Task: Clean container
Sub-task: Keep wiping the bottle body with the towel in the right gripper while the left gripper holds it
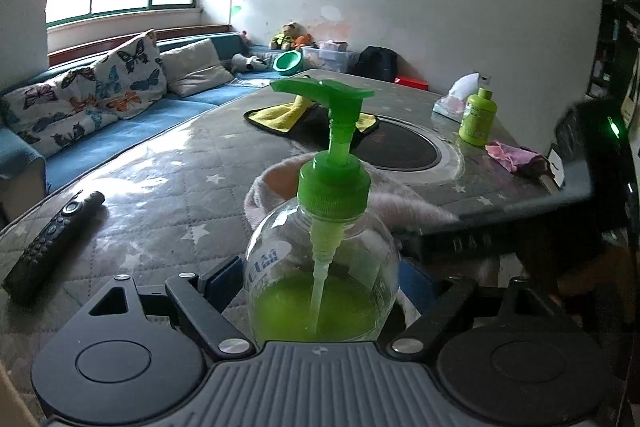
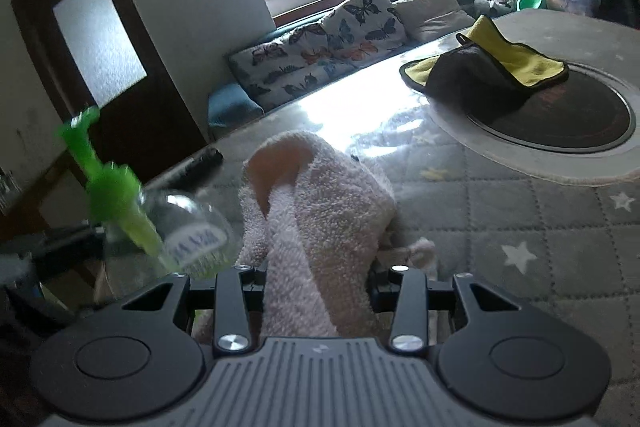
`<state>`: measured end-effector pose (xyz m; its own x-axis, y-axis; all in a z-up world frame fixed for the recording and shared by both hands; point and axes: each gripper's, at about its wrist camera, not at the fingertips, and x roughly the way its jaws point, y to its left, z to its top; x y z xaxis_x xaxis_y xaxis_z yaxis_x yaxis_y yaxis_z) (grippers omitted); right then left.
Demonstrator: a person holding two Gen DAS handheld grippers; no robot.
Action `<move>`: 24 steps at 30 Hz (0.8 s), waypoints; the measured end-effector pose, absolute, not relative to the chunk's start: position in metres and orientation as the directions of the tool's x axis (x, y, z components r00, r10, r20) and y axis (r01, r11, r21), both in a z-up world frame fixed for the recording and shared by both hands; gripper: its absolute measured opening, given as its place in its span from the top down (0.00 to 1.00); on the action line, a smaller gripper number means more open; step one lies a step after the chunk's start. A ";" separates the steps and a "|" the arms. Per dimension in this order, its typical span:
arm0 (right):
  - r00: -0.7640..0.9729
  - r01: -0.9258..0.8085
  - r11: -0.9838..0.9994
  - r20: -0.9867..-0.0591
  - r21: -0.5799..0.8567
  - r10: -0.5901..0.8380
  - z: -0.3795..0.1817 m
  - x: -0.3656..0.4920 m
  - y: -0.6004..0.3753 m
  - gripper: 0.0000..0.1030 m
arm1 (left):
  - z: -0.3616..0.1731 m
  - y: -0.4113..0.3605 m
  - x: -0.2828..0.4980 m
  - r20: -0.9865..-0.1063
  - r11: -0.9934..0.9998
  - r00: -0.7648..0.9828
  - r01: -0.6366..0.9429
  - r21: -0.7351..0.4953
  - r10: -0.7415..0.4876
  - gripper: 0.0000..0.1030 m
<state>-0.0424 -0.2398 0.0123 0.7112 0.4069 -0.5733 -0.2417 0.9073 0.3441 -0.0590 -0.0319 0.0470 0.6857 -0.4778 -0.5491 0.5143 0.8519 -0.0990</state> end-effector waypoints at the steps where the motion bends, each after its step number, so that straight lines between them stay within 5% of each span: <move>1: 0.711 -0.243 0.909 -0.575 0.339 0.405 0.012 -0.045 -0.240 0.61 | 0.047 -0.033 -0.058 -0.550 0.856 0.688 0.507 -0.102 -0.473 0.15; 13: 0.723 -0.242 0.905 -0.557 0.349 0.409 0.020 -0.066 -0.248 0.61 | 0.047 -0.038 -0.053 -0.559 0.865 0.694 0.493 -0.088 -0.453 0.15; 24: 0.763 -0.288 0.819 -0.399 0.496 0.509 0.065 -0.045 -0.263 0.61 | 0.045 -0.035 -0.054 -0.550 0.833 0.675 0.549 -0.070 -0.492 0.15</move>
<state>-0.0452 -0.2632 0.0651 0.7625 0.5093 -0.3990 -0.2879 0.8194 0.4956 -0.0539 -0.0350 0.0450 0.6749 -0.4916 -0.5503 0.5491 0.8328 -0.0704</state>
